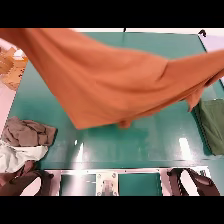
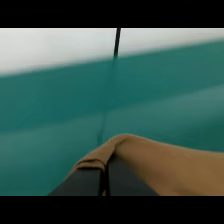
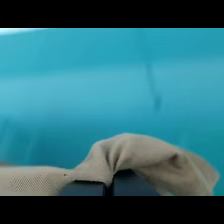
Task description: Fold the shirts.
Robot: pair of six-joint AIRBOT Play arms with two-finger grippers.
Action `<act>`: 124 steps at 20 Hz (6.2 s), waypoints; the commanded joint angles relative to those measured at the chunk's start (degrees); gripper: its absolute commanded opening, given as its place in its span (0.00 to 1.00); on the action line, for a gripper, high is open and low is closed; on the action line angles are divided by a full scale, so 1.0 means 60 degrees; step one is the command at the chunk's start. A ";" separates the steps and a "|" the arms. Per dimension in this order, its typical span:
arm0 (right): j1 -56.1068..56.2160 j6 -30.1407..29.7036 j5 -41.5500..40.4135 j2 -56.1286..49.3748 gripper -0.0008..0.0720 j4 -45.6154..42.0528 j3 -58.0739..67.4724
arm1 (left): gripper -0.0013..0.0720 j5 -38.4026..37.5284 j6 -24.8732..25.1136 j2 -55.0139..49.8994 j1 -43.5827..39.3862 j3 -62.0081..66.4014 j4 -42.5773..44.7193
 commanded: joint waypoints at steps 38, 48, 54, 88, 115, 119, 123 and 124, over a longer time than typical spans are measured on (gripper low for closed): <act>-0.0004 -0.2164 -0.2925 -0.3676 0.03 0.1133 -0.5799 | 0.04 0.2860 -0.0969 -0.2047 -0.2907 -0.8757 -0.4309; -0.0922 -0.1038 0.0645 -0.1628 0.03 0.1104 0.3264 | 0.05 0.0936 -0.1005 0.1501 -0.1949 0.2386 -0.0372; -0.1071 -0.0324 0.0459 -0.0361 0.03 0.0007 0.6186 | 0.05 0.0386 -0.0732 0.1541 -0.1949 0.5584 0.1104; -0.2820 -0.2925 0.0382 -0.8830 0.38 0.1035 0.0321 | 0.84 -0.5074 -0.1559 -0.8145 0.0688 0.1967 -0.0703; -0.4725 -0.3963 -0.0849 -0.7501 0.42 0.1035 -0.4178 | 0.05 -0.1311 0.0270 -0.5821 0.0084 -0.5155 -0.1628; -0.4674 -0.3989 -0.1198 -0.7643 0.52 0.1071 -0.5082 | 0.05 -0.0933 0.0437 -0.5854 0.0273 -0.5227 -0.1632; -0.4309 -0.3989 -0.1038 -0.8043 0.52 0.1144 -0.5359 | 0.05 -0.0619 0.0430 -0.5854 0.0273 -0.5227 -0.1683; -0.4109 -0.3993 -0.1002 -0.8138 0.52 0.1140 -0.5417 | 0.05 -0.0590 0.0430 -0.5854 0.0273 -0.5227 -0.1708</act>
